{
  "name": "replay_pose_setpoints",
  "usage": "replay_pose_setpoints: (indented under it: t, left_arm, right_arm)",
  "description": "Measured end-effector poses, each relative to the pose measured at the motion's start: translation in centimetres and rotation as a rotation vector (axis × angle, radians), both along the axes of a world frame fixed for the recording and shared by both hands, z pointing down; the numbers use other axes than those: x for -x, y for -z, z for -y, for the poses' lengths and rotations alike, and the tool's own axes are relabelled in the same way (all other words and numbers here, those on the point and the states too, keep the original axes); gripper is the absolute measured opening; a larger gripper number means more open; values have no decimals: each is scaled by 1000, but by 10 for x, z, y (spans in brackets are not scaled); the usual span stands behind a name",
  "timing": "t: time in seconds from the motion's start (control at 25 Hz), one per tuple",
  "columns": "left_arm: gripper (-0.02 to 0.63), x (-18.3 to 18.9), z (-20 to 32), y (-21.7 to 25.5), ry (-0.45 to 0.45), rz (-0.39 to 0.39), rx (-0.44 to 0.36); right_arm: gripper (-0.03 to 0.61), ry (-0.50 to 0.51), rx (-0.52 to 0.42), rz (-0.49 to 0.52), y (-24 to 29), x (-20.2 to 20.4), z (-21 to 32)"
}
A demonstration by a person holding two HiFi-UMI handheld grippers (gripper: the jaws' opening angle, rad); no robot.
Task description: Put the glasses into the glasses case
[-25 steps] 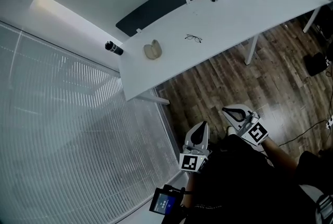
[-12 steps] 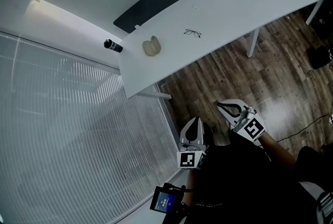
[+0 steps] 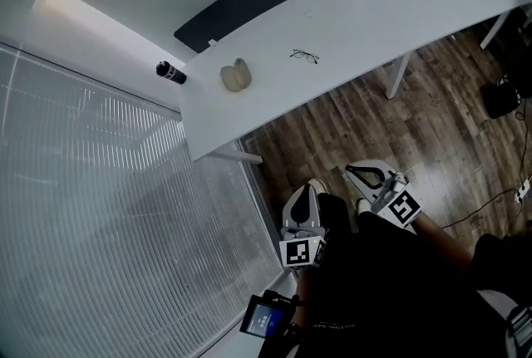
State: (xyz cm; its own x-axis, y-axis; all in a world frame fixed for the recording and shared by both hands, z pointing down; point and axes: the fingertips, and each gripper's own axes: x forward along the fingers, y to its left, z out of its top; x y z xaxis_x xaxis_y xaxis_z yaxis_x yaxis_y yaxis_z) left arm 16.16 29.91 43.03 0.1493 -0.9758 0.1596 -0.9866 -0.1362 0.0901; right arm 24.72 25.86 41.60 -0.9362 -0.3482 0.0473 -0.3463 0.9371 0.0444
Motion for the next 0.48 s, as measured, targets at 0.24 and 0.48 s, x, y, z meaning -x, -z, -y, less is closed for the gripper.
replay_pose_setpoints:
  t: [0.24, 0.48]
  left_arm:
    - [8, -3, 12, -4, -15, -20, -28]
    - [8, -4, 23, -11, -29, -23, -26]
  right_arm:
    - [8, 1, 10, -13, -1, 6, 7]
    - [8, -9, 53, -35, -9, 1, 13]
